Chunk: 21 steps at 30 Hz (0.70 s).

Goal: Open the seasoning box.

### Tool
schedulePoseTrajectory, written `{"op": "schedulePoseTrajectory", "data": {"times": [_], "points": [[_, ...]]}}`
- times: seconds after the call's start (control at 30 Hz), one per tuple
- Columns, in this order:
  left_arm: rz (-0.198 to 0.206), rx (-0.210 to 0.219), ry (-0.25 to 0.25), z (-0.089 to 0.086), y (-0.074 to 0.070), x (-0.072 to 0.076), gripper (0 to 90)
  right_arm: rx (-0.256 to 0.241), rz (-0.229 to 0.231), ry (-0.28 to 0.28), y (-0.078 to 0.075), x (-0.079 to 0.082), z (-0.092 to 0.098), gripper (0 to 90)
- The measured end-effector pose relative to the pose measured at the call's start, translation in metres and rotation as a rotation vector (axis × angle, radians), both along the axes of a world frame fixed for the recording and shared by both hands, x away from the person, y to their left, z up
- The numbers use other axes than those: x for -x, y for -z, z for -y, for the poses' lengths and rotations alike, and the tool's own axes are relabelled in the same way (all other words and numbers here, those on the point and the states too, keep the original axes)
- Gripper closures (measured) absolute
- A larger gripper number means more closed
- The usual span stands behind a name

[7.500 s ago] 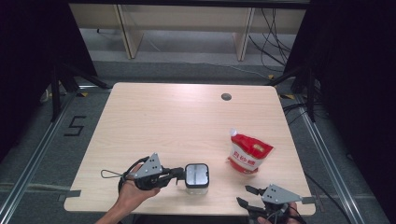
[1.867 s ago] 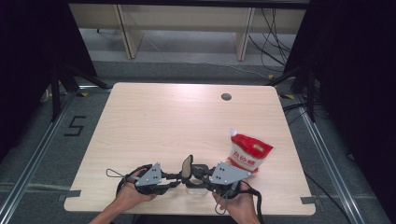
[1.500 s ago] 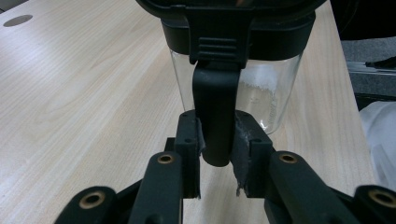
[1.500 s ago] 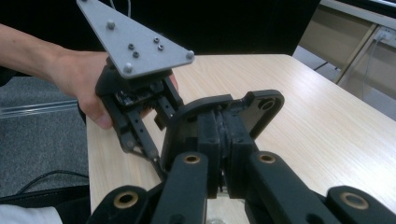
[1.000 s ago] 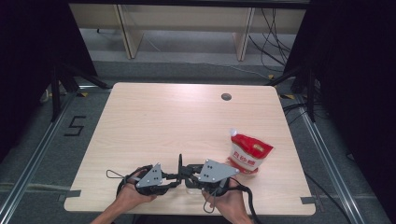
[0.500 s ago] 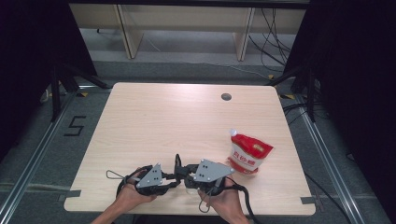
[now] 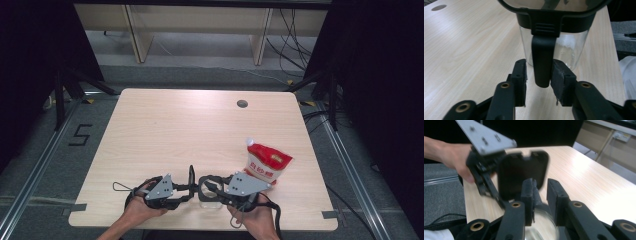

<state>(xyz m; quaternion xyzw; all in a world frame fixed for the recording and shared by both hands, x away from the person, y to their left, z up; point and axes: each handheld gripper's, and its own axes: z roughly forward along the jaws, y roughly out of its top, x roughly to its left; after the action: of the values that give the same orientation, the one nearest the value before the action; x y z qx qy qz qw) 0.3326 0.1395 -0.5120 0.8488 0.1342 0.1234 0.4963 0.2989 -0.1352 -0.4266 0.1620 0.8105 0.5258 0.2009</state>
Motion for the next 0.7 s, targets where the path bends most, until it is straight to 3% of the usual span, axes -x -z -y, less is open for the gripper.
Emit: {"op": "schedulePoseTrajectory", "data": {"times": [0.07, 0.1, 0.13, 0.17, 0.23, 0.3, 0.33, 0.37, 0.4, 0.5, 0.53, 0.63, 0.7], "points": [[-0.010, 0.014, -0.005, -0.003, -0.001, 0.001, 61.5, -0.012, -0.005, 0.024, 0.003, 0.000, 0.011, 72.9], [-0.012, -0.001, 0.003, -0.005, -0.002, 0.000, 60.1, -0.018, -0.010, 0.035, 0.004, 0.000, 0.015, 71.4], [-0.021, 0.004, -0.014, -0.006, -0.002, 0.001, 58.3, -0.019, 0.006, 0.038, 0.005, -0.002, 0.020, 69.8], [-0.026, -0.005, -0.020, -0.008, -0.004, 0.002, 57.9, -0.030, -0.029, 0.050, 0.006, -0.002, 0.026, 67.9], [-0.032, -0.010, -0.030, -0.009, -0.006, 0.002, 56.2, -0.048, -0.045, 0.074, 0.008, -0.001, 0.032, 63.5], [-0.047, -0.012, -0.058, -0.009, -0.008, 0.003, 51.4, -0.047, -0.046, 0.075, 0.012, -0.001, 0.038, 59.9], [-0.072, -0.008, -0.068, -0.009, -0.010, 0.003, 48.7, -0.045, -0.025, 0.085, 0.014, -0.001, 0.040, 58.3], [-0.074, -0.003, -0.076, -0.009, -0.011, 0.004, 46.7, -0.037, -0.047, 0.076, 0.015, 0.000, 0.043, 57.3], [-0.100, 0.008, -0.087, -0.009, -0.013, 0.005, 45.5, -0.037, -0.046, 0.080, 0.016, 0.001, 0.045, 56.5], [-0.104, 0.011, -0.097, -0.009, -0.016, 0.008, 40.0, -0.045, -0.057, 0.085, 0.018, 0.002, 0.052, 52.8], [-0.123, 0.020, -0.128, -0.009, -0.016, 0.010, 38.8, -0.051, -0.055, 0.088, 0.018, 0.003, 0.053, 51.9], [-0.151, 0.029, -0.147, -0.009, -0.017, 0.012, 34.8, -0.054, -0.077, 0.085, 0.019, 0.005, 0.061, 47.7], [-0.152, 0.024, -0.169, -0.009, -0.018, 0.014, 32.9, -0.059, -0.081, 0.104, 0.021, 0.007, 0.066, 44.9]]}}
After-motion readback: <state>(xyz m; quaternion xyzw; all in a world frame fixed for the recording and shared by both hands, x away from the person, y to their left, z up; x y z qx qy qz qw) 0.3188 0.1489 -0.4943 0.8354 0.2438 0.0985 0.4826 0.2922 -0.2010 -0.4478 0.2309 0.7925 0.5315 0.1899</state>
